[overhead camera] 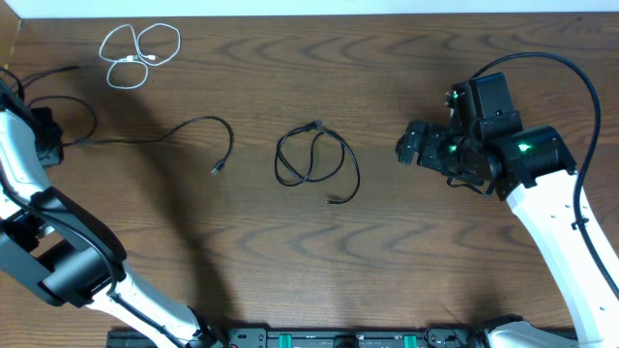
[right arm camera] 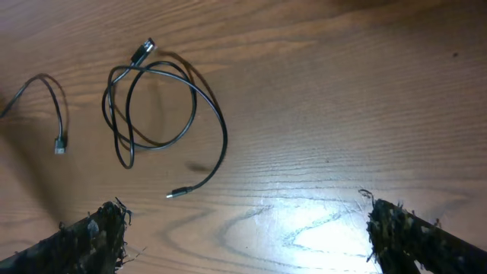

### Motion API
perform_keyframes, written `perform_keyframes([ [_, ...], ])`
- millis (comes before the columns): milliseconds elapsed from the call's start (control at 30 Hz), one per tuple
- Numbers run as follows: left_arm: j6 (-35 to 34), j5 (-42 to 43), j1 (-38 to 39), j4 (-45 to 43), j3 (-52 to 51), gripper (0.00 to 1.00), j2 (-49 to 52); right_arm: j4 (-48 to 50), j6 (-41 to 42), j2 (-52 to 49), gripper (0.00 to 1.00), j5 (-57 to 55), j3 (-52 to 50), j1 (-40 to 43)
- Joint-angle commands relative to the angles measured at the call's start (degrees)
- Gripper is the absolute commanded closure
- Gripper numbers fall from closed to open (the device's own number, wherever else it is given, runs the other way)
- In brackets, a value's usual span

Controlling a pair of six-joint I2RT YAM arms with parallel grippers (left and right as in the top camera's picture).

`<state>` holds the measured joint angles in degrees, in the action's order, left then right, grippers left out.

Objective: Untangle cables

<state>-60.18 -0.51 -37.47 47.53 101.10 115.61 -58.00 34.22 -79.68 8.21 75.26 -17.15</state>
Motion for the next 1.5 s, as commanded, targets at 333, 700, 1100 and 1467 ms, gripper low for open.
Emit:
perform_keyframes([
  [333, 22.21, 4.57, 3.72, 2.91, 0.28, 0.14, 0.37, -0.02, -0.61, -0.15, 0.01, 1.44, 0.79, 0.17],
  [700, 26.88, -0.39, 5.77, 9.38, -0.46, 0.14, 0.37, -0.09, -0.66, -0.15, 0.01, 1.86, 0.79, -0.76],
  [1100, 38.45, -6.78, 6.54, 13.27, -0.66, 0.26, 0.37, 0.35, -1.73, -0.15, 0.01, 1.84, 0.79, -3.98],
  [1467, 46.66, 1.46, 6.54, 19.45, -0.66, 0.26, 0.39, 0.04, -2.21, -0.15, 0.01, 1.84, 0.79, -3.96],
])
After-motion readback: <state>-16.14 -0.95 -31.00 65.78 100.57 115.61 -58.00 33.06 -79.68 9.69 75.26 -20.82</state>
